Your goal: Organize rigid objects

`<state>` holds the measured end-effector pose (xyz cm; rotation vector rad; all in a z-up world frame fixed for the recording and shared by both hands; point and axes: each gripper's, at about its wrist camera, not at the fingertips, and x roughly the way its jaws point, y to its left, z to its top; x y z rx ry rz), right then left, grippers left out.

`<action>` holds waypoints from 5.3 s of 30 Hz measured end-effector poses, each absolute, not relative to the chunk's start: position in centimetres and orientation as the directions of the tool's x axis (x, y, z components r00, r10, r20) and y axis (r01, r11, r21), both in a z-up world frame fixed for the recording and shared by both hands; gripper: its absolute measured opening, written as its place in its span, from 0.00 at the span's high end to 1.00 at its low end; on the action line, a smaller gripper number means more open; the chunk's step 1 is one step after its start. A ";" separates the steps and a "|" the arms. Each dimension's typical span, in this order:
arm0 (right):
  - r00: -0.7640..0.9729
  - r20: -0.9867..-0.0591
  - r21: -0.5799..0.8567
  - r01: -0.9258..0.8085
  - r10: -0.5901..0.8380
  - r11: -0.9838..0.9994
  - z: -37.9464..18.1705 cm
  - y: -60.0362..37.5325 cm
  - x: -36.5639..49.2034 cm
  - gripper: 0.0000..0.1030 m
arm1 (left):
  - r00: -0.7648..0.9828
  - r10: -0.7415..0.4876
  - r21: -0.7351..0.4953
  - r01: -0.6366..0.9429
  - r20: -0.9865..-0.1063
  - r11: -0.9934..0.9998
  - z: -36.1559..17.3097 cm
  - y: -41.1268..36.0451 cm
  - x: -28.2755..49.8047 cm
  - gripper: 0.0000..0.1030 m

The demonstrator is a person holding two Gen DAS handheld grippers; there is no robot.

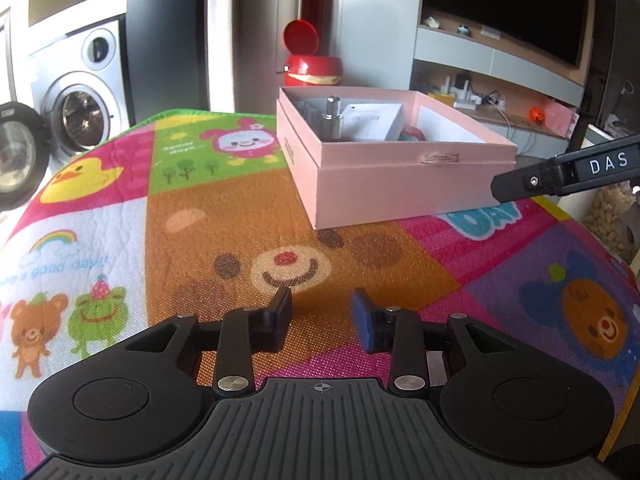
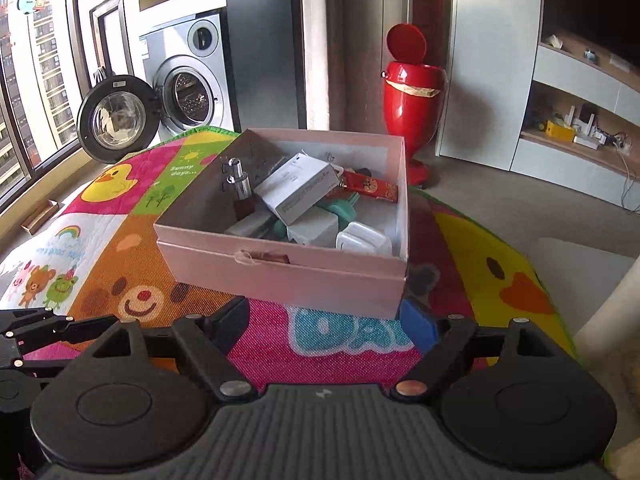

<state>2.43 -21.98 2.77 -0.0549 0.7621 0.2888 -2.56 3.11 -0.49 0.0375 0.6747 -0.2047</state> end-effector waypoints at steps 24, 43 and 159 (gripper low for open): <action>0.758 -0.636 0.026 -0.165 0.144 0.986 -2.1 -21.4 2.4 0.00 | 0.798 -0.078 -0.045 0.063 -0.598 0.997 -0.7 0.1 -0.3 0.45; 0.779 -0.618 0.018 -0.126 0.110 0.992 -2.4 -20.8 2.1 0.00 | 0.801 -0.055 -0.040 0.039 -0.597 0.998 -0.7 0.3 -0.1 0.52; 0.780 -0.616 0.015 -0.126 0.108 0.992 -2.4 -20.8 2.0 0.00 | 0.800 -0.044 -0.018 0.042 -0.598 0.999 -0.7 0.3 -0.1 0.52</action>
